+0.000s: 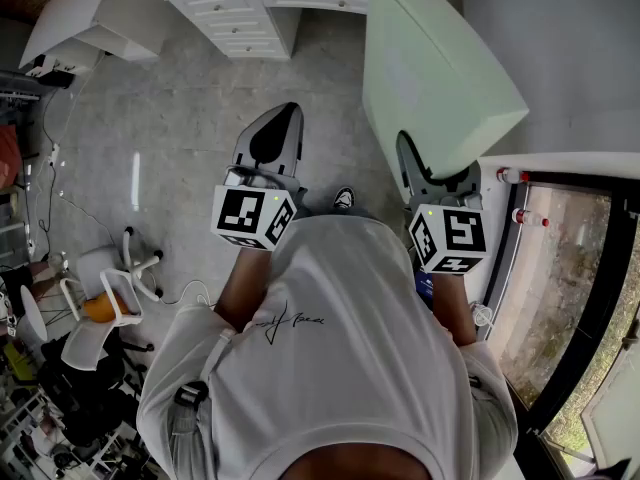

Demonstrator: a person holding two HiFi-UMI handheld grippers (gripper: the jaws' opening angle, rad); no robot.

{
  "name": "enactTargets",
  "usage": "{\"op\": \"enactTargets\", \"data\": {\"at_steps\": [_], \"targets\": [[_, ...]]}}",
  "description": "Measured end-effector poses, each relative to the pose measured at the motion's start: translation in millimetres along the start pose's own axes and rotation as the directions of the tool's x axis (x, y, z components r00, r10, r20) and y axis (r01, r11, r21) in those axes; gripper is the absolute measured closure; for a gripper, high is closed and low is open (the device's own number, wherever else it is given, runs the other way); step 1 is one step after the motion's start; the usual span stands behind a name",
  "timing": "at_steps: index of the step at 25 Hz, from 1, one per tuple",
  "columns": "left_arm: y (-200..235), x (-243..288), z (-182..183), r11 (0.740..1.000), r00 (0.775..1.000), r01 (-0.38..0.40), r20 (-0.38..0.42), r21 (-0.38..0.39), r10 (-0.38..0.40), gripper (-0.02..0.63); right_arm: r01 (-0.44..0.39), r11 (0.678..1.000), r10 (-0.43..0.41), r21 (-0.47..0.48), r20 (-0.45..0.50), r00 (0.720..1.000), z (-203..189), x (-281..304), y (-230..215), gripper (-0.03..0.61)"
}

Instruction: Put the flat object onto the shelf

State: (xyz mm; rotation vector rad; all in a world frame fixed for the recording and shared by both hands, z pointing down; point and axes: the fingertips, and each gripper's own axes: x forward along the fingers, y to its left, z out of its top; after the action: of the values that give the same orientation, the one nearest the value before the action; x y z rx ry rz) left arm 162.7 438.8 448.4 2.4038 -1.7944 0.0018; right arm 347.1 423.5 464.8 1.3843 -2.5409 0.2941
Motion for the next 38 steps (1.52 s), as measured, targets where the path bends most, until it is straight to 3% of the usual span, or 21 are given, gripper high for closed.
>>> {"op": "enactTargets", "data": {"at_steps": [6, 12, 20, 23, 26, 30, 38], "targets": [[-10.1, -10.5, 4.9, 0.997, 0.998, 0.065, 0.027, -0.032, -0.064, 0.6, -0.01, 1.0, 0.01, -0.018, -0.011, 1.0, -5.0, -1.8, 3.1, 0.304], [-20.0, -11.2, -4.4, 0.998, 0.998, 0.058, -0.015, -0.033, -0.058, 0.6, 0.002, 1.0, -0.002, -0.025, -0.013, 1.0, -9.0, -14.3, -7.5, 0.304], [-8.3, -8.4, 1.6, 0.996, 0.996, 0.079, -0.038, -0.042, -0.08, 0.6, -0.007, 1.0, 0.006, 0.006, 0.077, 0.997, 9.1, -5.8, 0.4, 0.302], [7.3, -2.0, 1.7, 0.998, 0.997, 0.064, -0.046, -0.018, -0.065, 0.6, -0.019, 1.0, 0.017, 0.02, 0.088, 0.996, 14.9, 10.9, 5.4, 0.302], [28.6, 7.3, 0.2, 0.997, 0.997, 0.059, -0.045, -0.049, -0.061, 0.6, -0.044, 0.998, 0.041, 0.046, 0.076, 0.996, 18.2, 31.9, 10.9, 0.302], [51.9, 39.3, 11.0, 0.995, 0.996, 0.087, -0.019, -0.058, -0.088, 0.6, -0.015, 1.0, 0.015, -0.001, 0.059, 0.998, 33.5, 65.2, 13.8, 0.302], [113.3, 85.9, 46.2, 0.99, 0.991, 0.134, 0.027, -0.047, -0.133, 0.6, 0.016, 1.0, -0.015, -0.004, 0.118, 0.993, 82.1, 133.7, 27.3, 0.304]]}}
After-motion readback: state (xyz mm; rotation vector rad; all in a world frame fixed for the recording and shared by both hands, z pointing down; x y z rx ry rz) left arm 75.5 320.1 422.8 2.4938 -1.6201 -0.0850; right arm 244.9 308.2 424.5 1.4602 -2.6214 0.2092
